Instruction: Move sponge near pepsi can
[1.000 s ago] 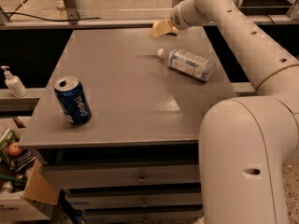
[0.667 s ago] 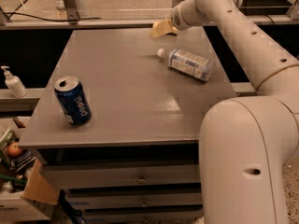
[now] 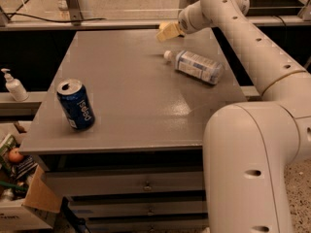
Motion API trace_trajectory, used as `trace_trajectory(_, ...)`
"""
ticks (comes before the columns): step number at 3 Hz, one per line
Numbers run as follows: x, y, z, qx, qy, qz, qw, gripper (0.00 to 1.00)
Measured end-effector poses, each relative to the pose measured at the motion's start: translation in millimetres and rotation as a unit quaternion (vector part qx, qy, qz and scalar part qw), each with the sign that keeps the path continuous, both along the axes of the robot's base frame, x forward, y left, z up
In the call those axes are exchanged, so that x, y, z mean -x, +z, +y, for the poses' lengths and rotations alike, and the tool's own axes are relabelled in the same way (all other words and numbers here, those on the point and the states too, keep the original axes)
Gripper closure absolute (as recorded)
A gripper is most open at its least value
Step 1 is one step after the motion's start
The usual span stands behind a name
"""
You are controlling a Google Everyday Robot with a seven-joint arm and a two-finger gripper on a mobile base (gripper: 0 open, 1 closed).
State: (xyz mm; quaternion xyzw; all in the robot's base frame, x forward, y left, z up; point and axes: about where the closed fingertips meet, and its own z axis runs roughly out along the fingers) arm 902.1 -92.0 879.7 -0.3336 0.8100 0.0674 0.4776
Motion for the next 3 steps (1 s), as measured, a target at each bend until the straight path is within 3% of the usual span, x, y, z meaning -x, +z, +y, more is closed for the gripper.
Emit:
trace_trajectory(2, -34, -11, -32, -0.01, -0.054, -0.009, 0.9984, 0.0)
trace_trajectory(3, -43, -21, -32, -0.023, -0.066, 0.003, 0.9975, 0.0)
